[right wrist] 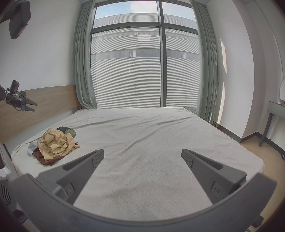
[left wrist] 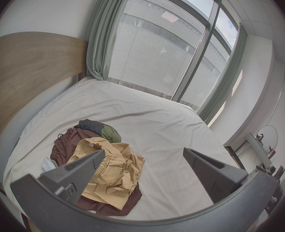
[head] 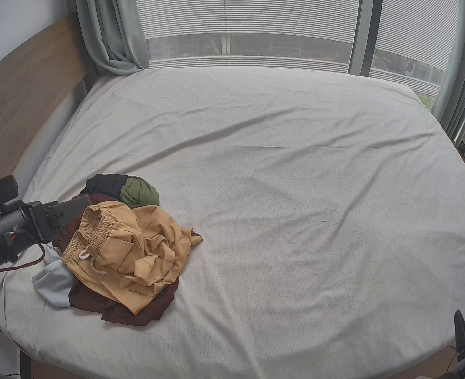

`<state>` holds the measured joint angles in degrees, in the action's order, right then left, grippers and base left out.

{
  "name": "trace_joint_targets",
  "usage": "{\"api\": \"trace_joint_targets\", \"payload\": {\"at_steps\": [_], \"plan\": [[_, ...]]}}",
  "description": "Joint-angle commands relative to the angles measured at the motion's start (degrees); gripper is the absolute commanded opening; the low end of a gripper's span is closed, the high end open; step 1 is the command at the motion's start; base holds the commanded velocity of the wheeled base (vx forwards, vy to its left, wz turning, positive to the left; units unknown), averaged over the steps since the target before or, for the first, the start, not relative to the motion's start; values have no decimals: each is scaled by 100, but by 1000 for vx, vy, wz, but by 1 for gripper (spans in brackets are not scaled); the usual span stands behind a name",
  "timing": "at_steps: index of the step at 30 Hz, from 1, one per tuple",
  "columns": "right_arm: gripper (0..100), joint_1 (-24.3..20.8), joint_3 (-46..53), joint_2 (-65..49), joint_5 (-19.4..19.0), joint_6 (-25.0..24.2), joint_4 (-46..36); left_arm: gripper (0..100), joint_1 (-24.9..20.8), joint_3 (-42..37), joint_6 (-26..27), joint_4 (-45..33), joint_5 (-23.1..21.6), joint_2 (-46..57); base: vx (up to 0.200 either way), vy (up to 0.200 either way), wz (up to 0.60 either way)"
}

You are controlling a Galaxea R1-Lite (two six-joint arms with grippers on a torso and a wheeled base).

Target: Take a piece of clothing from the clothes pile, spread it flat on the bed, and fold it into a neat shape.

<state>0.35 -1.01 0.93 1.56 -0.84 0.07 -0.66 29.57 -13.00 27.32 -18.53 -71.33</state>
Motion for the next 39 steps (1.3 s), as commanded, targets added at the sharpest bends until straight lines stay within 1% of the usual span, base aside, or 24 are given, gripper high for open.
{"api": "trace_joint_targets", "payload": {"at_steps": [1, 4, 9, 11, 20, 24, 30, 35, 37, 39], "plan": [[100, 0, 101, -75, 2, 5, 1, 100, 66, 13, -116, 239, -37, -637, 0, 0, 0], [100, 0, 101, -75, 2, 5, 1, 100, 75, -39, -124, 529, -116, -962, 0, 0, 0], [100, 0, 101, -75, 2, -4, 1, 100, 154, -31, -203, 766, -204, -1287, 0, 0, 0], [100, 9, 101, -75, 2, -4, 1, 100, 277, -48, -247, 959, -344, -1489, 0, 0, 0], [100, 0, 101, -75, 2, -4, 10, 100, 699, -39, -230, 1241, -836, -2078, 0, 0, 0], [100, 0, 101, -75, 2, -4, 1, 100, 751, -48, -221, 1487, -968, -2307, 0, 0, 0], [100, 9, 101, -75, 2, -4, 10, 100, 769, -215, -195, 1830, -1425, -2606, 0, 0, 0], [100, 0, 101, -75, 11, -4, 1, 100, 778, -215, -186, 2128, -1425, -2869, 0, 0, 0], [100, 9, 101, -75, 11, -4, 1, 100, 892, -224, -159, 2269, -1434, -3001, 0, 0, 0], [100, 0, 101, -75, 11, -4, 10, 100, 989, -250, 25, 2348, -1452, -3150, 0, 0, 0]]}}
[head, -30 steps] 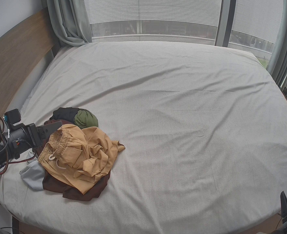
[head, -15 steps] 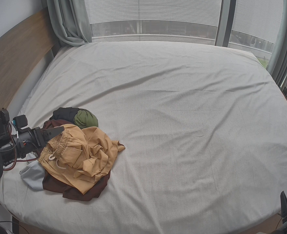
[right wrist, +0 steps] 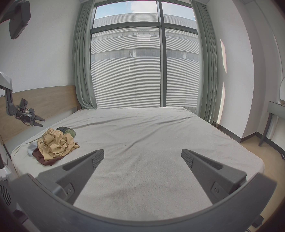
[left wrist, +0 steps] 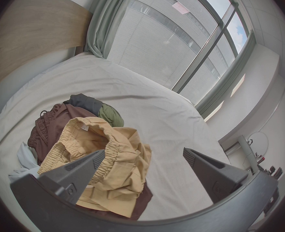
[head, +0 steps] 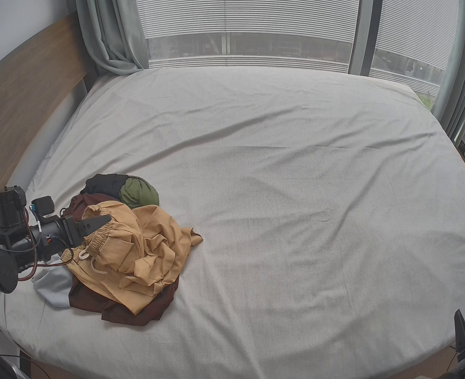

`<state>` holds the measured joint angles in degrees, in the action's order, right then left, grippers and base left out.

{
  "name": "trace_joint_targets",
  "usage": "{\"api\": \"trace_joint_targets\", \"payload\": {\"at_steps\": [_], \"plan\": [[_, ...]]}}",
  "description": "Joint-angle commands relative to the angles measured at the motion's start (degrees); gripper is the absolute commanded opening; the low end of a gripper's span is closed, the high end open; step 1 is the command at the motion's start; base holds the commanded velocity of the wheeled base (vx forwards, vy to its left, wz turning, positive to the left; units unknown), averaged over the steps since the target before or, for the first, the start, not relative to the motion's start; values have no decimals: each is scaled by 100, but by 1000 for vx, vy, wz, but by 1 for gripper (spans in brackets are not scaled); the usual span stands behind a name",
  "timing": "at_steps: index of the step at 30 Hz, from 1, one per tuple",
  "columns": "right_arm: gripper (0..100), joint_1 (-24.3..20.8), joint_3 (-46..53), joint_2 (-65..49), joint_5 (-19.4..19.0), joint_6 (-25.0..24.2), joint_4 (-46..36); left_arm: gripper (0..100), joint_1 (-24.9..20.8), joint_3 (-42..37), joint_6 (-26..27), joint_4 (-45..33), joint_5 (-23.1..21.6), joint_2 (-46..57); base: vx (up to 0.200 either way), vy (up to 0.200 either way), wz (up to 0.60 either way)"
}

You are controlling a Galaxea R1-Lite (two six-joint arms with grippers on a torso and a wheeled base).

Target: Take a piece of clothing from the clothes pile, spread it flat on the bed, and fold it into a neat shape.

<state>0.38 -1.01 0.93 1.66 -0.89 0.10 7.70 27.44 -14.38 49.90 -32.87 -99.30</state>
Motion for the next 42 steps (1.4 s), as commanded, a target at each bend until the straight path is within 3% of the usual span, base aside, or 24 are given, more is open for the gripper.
{"api": "trace_joint_targets", "payload": {"at_steps": [1, 3, 7, 14, 17, 42], "plan": [[100, 6, 101, -75, 1, 1, -1, 100, 152, -37, 199, 99, -18, -370, 0, 0, 0], [100, 6, 101, -75, 1, 1, -1, 100, 275, -72, 551, 187, -27, -599, 0, 0, 0], [100, 6, 101, -75, 1, 1, -1, 100, 319, -37, 762, 398, -176, -863, 0, 0, 0], [100, -3, 101, -75, 1, 1, -1, 100, 319, 7, 779, 758, -273, -1188, 0, 0, 0], [100, 6, 101, -75, 1, 1, -1, 100, 337, 42, 735, 1101, -537, -1451, 0, 0, 0], [100, -3, 101, -75, 28, -16, -1, 100, 47, 130, 533, 2631, -554, -2603, 0, 0, 0]]}}
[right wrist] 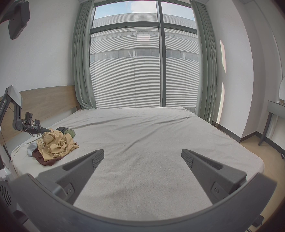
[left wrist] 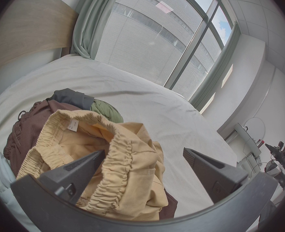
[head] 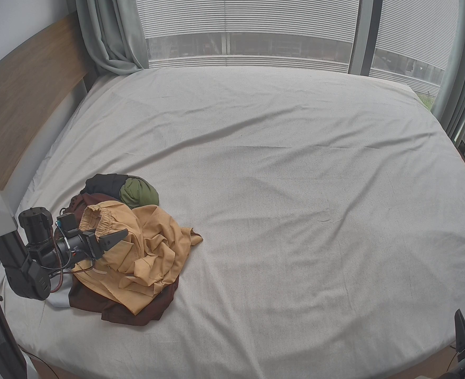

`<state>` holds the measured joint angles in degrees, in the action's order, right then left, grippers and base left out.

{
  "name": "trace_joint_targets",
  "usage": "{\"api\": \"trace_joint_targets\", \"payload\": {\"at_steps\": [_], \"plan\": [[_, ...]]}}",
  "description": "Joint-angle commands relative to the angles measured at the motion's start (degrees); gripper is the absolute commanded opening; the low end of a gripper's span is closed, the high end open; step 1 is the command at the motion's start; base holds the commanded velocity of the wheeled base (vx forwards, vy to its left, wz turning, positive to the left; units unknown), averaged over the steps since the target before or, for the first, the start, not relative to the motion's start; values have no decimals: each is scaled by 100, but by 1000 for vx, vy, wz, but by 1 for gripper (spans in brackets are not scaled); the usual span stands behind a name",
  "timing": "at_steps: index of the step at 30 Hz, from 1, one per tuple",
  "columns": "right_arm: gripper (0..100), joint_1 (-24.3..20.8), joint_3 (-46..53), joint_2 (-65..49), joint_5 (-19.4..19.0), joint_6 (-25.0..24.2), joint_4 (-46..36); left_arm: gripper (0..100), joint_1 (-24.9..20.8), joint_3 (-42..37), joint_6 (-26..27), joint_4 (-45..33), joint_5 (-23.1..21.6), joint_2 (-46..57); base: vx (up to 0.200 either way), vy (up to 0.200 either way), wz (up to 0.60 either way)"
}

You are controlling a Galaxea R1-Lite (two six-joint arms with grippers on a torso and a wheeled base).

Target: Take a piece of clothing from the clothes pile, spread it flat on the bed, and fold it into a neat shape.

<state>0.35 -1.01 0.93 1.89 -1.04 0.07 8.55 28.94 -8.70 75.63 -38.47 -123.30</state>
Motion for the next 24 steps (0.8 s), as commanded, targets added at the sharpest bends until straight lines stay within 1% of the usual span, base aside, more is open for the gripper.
{"api": "trace_joint_targets", "payload": {"at_steps": [1, 11, 12, 24], "plan": [[100, 0, 101, -75, 4, -2, 1, 100, -55, -2, -44, 57, 7, -239, 0, 0, 0], [100, 0, 101, -75, 4, -11, 1, 100, -55, 112, -52, 75, 7, -335, 0, 0, 0], [100, 0, 101, -75, 4, -11, 1, 0, -55, 112, -52, 75, 15, -335, 0, 0, 0], [100, 0, 101, -75, 13, -11, 1, 0, -46, 121, -79, 83, -2, -467, 0, 0, 0]]}}
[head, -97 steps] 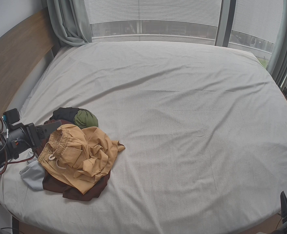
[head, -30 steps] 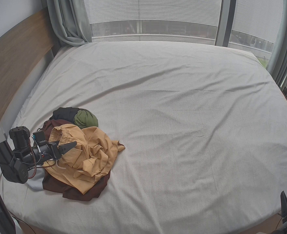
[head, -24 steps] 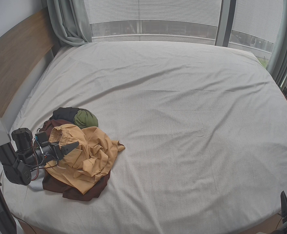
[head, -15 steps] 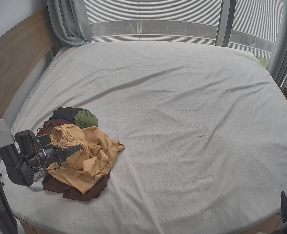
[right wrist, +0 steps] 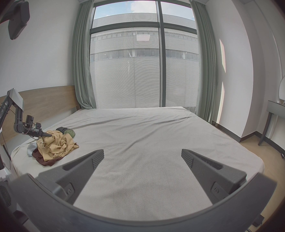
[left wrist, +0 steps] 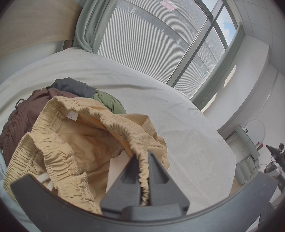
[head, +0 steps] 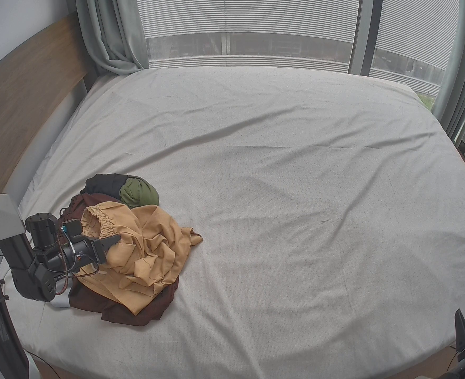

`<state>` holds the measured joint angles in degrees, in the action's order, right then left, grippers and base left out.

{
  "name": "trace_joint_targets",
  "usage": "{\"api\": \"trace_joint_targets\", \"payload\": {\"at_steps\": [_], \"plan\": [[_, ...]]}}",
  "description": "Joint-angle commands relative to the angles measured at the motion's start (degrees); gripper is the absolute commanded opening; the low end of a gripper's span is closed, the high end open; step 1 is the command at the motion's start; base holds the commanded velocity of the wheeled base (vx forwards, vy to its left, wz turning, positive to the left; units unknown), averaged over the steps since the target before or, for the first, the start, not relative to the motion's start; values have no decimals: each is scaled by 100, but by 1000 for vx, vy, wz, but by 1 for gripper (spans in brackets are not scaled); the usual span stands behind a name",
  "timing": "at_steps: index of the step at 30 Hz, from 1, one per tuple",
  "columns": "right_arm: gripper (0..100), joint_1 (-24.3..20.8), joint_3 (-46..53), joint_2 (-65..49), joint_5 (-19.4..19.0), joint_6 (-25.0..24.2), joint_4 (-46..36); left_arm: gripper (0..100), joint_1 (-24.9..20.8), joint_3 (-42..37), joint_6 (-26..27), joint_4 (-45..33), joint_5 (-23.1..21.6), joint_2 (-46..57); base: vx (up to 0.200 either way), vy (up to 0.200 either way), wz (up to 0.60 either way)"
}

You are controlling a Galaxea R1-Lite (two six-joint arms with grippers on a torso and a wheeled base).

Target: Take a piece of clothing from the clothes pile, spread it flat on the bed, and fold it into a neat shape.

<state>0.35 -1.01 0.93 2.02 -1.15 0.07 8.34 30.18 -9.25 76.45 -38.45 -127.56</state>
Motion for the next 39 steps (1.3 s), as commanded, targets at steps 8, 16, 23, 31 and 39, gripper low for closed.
{"api": "trace_joint_targets", "payload": {"at_steps": [8, 16, 23, 31, 39], "plan": [[100, 0, 101, -75, 0, 0, 1, 0, -368, -127, -1641, 1153, 66, 170, 0, 0, 0], [100, 0, 101, -75, 0, 0, 1, 0, -816, 119, -2371, 1215, 672, 329, 0, 0, 0], [100, 0, 101, -75, 0, 0, 1, 0, -1221, 251, -2977, 1215, 1261, 531, 0, 0, 0], [100, 0, 101, -75, 0, 9, 1, 0, -1326, 321, -3698, 687, 1129, 1295, 0, 0, 0], [100, 0, 101, -75, 0, 9, 1, 0, -1265, 330, -3680, 591, 830, 1366, 0, 0, 0]]}}
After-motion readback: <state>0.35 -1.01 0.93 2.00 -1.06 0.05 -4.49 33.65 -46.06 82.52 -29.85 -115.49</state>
